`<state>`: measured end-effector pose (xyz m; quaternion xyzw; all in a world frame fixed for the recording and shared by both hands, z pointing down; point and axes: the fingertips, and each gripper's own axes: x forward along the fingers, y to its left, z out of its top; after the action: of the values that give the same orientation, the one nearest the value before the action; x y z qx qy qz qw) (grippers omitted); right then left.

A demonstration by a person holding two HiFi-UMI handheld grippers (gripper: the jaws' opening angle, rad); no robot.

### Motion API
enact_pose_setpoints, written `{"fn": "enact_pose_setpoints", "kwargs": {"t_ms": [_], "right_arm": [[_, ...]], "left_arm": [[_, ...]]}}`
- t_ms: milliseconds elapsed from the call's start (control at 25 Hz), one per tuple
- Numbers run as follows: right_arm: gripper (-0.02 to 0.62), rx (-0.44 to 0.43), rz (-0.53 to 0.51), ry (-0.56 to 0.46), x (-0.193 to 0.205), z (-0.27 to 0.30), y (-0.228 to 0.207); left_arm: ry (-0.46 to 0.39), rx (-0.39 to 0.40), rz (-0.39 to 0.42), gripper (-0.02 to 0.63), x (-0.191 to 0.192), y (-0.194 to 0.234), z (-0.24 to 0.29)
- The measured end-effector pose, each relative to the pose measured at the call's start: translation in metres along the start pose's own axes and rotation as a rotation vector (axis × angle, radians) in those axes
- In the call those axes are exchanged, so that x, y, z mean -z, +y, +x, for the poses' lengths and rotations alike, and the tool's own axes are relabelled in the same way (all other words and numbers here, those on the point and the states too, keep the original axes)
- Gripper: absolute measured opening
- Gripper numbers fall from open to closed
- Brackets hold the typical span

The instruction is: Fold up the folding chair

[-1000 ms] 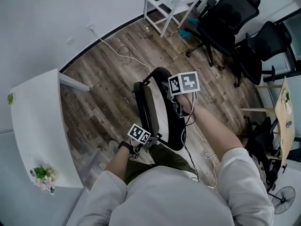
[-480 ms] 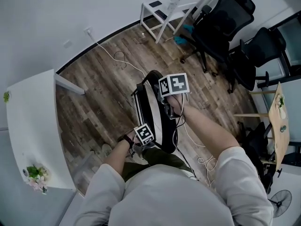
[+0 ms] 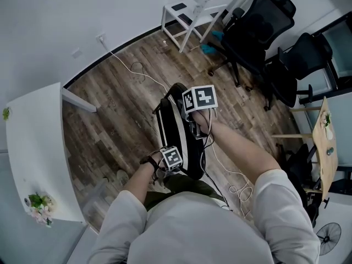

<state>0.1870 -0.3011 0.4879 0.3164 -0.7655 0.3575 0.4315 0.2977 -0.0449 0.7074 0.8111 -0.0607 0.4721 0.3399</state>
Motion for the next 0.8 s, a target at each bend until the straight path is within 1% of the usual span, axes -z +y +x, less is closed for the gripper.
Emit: {"fn": "enact_pose_setpoints", "kwargs": {"t_ms": [40,160,200,280,360,520,680,720,800], "right_arm": [[0.097,-0.002,0.001,0.0,0.0,0.0,-0.002],[0.097,-0.012,0.007,0.006,0.0,-0.001,-0.007],[0.098,-0.017,0.011,0.011,0.0,-0.001,-0.009],[0.1,-0.03,0.02,0.029,0.0,-0.002,-0.013],[0.103,-0.044,0.016,0.055,0.002,-0.001,-0.015],[0.106,-0.057,-0.038,0.113,0.005,-0.001,-0.017],[0.118,-0.088,-0.082,0.182,0.007,0.001,-0.014],[0.123,-0.098,-0.089,0.197,0.008,0.001,-0.013],[0.129,-0.12,-0.098,0.227,0.007,0.002,-0.011]], "left_arm": [[-0.006,0.004,-0.004,0.43,-0.002,-0.001,0.0],[-0.035,0.068,-0.054,0.43,-0.01,-0.015,0.004],[-0.039,0.046,-0.064,0.43,-0.012,-0.012,0.005],[-0.049,-0.025,-0.083,0.43,-0.012,-0.002,0.003],[-0.084,-0.058,-0.124,0.43,-0.012,-0.002,-0.004],[-0.202,-0.093,-0.171,0.43,-0.023,-0.012,-0.039],[-0.383,-0.132,-0.27,0.43,-0.047,-0.024,-0.104],[-0.42,-0.151,-0.285,0.43,-0.055,-0.029,-0.123],[-0.475,-0.195,-0.287,0.43,-0.076,-0.041,-0.157]]}}
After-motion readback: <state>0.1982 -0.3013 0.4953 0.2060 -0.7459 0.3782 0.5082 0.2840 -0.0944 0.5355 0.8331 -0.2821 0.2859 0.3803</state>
